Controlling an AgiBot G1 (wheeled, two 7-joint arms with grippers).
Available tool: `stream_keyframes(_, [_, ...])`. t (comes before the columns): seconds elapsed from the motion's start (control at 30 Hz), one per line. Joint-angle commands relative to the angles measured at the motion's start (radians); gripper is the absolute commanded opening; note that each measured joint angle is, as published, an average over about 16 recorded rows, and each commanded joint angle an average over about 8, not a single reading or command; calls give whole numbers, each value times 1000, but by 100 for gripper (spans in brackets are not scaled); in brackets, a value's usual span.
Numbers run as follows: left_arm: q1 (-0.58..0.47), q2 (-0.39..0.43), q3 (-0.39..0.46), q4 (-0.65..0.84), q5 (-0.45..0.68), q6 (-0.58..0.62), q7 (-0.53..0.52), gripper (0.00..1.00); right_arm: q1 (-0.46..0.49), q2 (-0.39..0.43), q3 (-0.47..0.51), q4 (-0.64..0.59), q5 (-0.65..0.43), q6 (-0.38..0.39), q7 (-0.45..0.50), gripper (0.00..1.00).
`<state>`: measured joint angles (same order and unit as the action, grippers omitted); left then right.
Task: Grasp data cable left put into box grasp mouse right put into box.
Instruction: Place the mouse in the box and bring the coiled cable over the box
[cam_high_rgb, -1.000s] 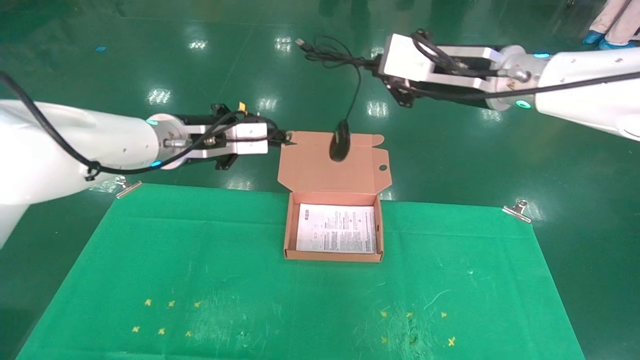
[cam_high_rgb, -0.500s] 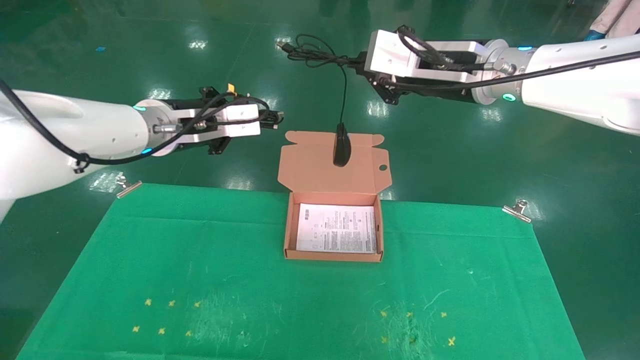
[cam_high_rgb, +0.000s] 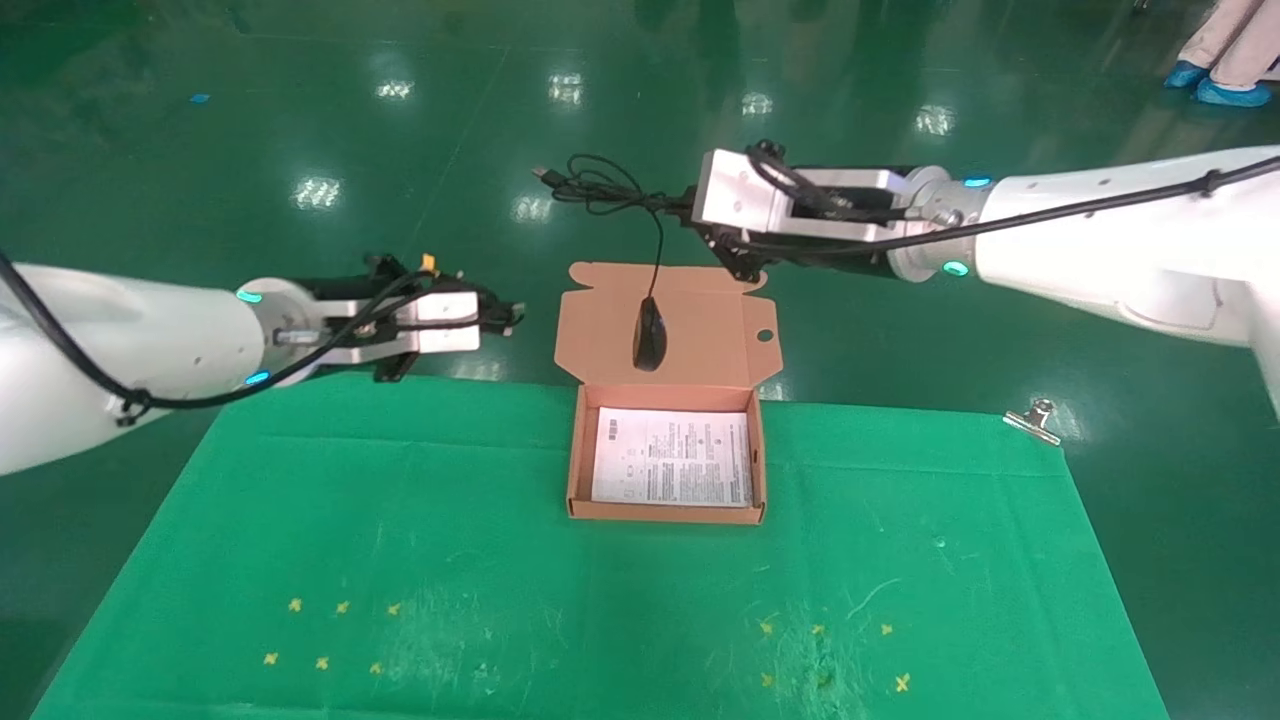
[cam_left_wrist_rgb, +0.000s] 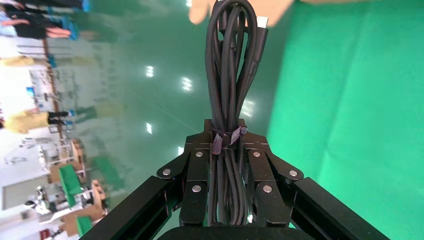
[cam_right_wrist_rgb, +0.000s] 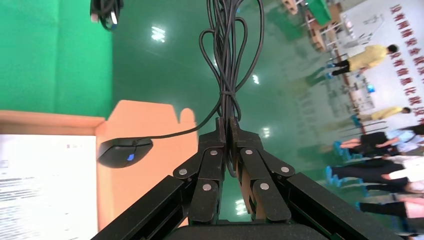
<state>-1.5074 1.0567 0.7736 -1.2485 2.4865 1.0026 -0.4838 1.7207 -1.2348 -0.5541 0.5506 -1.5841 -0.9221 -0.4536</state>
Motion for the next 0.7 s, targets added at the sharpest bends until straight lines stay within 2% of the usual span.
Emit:
stream_keyframes(0.03, [11, -13, 0, -12, 6, 13, -12, 0, -4, -7, -1, -19, 1, 0, -9, 0])
stream_keyframes(0.37, [45, -56, 4, -77, 43, 71, -56, 0, -16, -62, -8, -127, 8, -4, -72, 0])
stream_keyframes(0.7, [47, -63, 6, -87, 52, 98, -68, 0, -33, -100, -10, -221, 27, -2, -104, 0])
